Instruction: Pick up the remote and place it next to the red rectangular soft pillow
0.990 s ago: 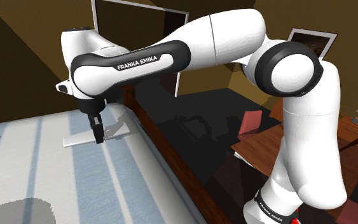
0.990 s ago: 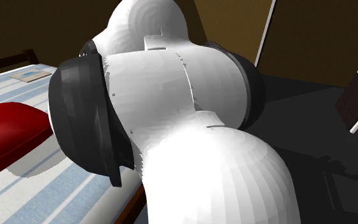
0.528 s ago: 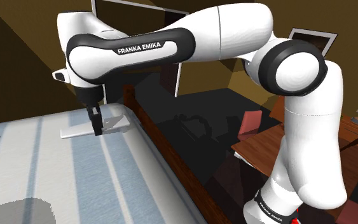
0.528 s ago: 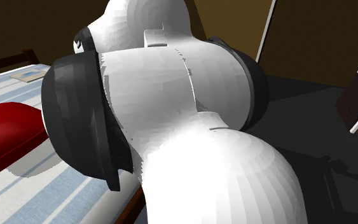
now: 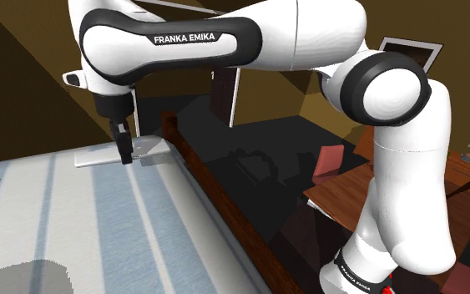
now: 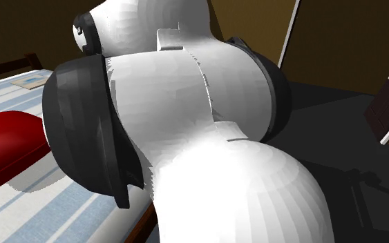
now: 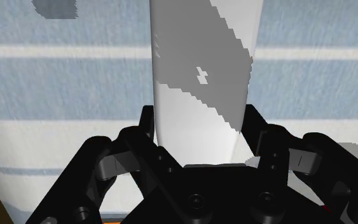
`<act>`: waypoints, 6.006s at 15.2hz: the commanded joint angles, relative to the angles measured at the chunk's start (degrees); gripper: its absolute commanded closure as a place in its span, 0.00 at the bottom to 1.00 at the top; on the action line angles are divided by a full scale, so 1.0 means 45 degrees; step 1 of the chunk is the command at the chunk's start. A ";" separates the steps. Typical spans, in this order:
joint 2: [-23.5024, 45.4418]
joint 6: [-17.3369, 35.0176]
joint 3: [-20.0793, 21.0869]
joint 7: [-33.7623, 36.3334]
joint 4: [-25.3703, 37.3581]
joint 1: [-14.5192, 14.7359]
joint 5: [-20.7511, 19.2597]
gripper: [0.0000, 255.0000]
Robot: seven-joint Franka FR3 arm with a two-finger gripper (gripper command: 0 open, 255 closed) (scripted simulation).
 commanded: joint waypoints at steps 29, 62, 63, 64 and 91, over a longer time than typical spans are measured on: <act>-0.5109 0.0020 0.1866 0.4057 -0.5071 0.2161 0.1049 1.00; -0.4670 0.1023 0.5936 1.1986 -0.5835 0.5929 0.0753 1.00; -0.4649 0.1190 0.5935 1.1997 -0.5987 0.5930 0.0738 1.00; -0.4626 0.1357 0.5935 1.2011 -0.6136 0.5933 0.0720 1.00; -0.2788 0.5622 0.5718 1.3052 -0.9010 0.6252 -0.0763 1.00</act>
